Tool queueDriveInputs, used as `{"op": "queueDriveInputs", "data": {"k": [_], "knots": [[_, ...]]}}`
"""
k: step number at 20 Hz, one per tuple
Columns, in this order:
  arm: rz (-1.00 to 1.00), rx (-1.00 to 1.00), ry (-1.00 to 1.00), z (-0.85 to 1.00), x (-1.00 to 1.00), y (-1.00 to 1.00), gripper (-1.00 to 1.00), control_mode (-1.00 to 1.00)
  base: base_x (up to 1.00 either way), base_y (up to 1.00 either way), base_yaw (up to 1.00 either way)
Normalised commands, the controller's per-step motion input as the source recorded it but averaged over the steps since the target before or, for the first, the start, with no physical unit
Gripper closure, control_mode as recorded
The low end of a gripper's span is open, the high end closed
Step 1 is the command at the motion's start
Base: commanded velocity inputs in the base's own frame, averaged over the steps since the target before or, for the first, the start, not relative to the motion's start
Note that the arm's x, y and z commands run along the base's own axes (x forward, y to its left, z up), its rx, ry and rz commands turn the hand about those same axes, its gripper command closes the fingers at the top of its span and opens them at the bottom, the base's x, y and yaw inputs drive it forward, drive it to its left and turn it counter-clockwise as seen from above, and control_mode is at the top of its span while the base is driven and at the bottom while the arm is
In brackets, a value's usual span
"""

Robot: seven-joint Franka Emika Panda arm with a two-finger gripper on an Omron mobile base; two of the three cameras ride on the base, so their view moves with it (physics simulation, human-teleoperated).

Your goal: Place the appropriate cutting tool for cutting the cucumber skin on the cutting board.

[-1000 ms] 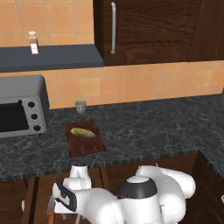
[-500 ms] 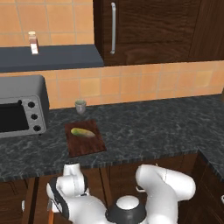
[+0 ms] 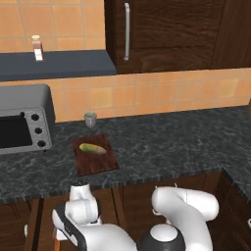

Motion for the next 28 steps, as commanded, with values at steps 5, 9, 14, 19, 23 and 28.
{"op": "queueDriveInputs", "data": {"k": [5, 9, 14, 19, 23, 28], "knots": [[0.0, 0.03, 0.0, 1.0, -0.2, -0.05, 1.0, -1.0, 0.0, 0.0, 0.0], [0.0, 0.0, -0.01, 0.97, -0.16, -0.12, 1.0, -1.0, 0.0, 0.0, 0.0], [-0.04, 0.04, 0.0, 0.94, 0.04, -0.29, 1.0, -1.0, 0.0, 0.0, 0.0], [-0.08, 0.08, 0.0, 0.72, 0.27, -0.36, 1.0, -1.0, 0.0, 0.0, 0.0], [-0.15, 0.04, 0.0, 0.56, 0.4, -0.47, 1.0, -1.0, 0.0, 0.0, 0.0], [-0.17, 0.0, 0.04, 0.5, 0.43, -0.48, 1.0, -1.0, 0.0, 0.0, 0.0]]}}
